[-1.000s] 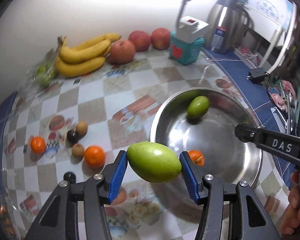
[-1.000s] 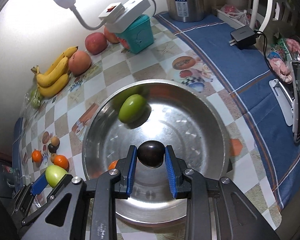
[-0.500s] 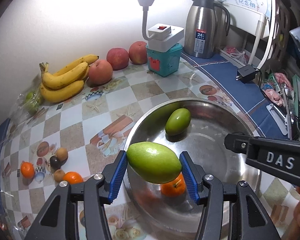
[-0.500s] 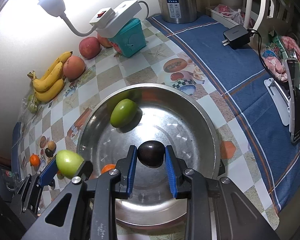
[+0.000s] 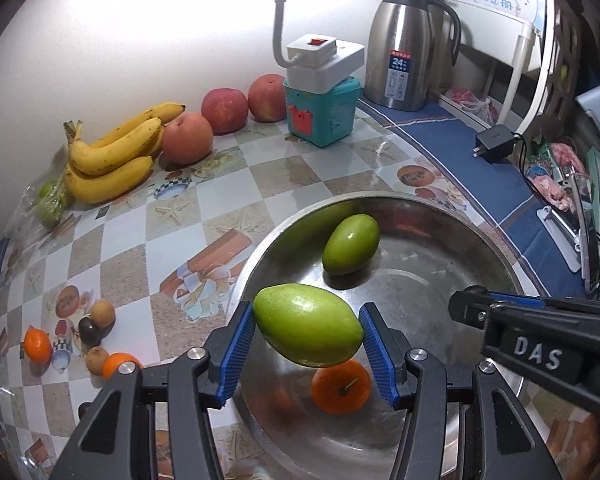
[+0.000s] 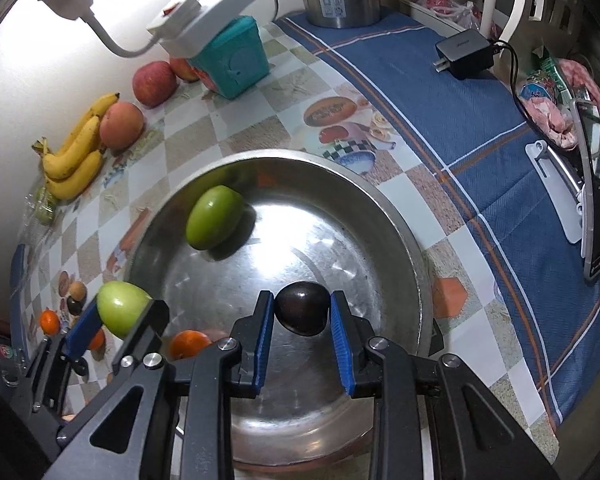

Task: Organize fruits
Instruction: 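Lower the green mango into the bowl and open the left gripper, then open the right gripper to drop the dark plum into the bowl, then withdraw both grippers from the bowl back toward the fruit pile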

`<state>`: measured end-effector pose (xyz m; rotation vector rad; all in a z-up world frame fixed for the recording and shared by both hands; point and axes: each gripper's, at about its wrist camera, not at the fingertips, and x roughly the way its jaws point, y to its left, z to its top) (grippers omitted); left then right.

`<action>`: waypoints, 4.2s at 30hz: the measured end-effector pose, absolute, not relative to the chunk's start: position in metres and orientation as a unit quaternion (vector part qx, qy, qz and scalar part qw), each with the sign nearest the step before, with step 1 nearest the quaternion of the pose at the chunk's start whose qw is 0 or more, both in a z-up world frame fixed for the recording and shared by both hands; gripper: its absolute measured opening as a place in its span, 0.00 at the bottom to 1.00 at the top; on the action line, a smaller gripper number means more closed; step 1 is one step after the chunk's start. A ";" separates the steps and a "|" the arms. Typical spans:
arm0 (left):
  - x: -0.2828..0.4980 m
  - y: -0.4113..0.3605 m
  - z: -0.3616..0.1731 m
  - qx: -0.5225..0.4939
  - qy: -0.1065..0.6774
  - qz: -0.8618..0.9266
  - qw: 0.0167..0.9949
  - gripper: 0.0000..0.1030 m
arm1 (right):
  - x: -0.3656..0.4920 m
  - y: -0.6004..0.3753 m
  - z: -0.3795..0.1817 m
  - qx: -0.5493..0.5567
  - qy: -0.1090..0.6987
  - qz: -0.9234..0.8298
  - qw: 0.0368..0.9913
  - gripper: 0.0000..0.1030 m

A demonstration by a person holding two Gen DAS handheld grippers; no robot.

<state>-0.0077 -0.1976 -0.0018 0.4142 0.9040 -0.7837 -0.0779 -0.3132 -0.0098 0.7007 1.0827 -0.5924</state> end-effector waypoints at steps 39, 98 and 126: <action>-0.014 -0.204 -0.006 0.215 0.424 -0.372 0.797 0.58 | -0.078 -0.317 -0.028 0.323 0.517 -0.285 0.740 0.30; 0.067 -0.081 -0.002 0.124 0.579 -0.175 0.786 1.00 | -0.055 -0.269 0.006 0.260 0.505 -0.242 0.786 0.78; 0.070 -0.078 -0.005 0.123 0.581 -0.163 0.788 1.00 | -0.053 -0.269 -0.002 0.239 0.514 -0.250 0.785 0.98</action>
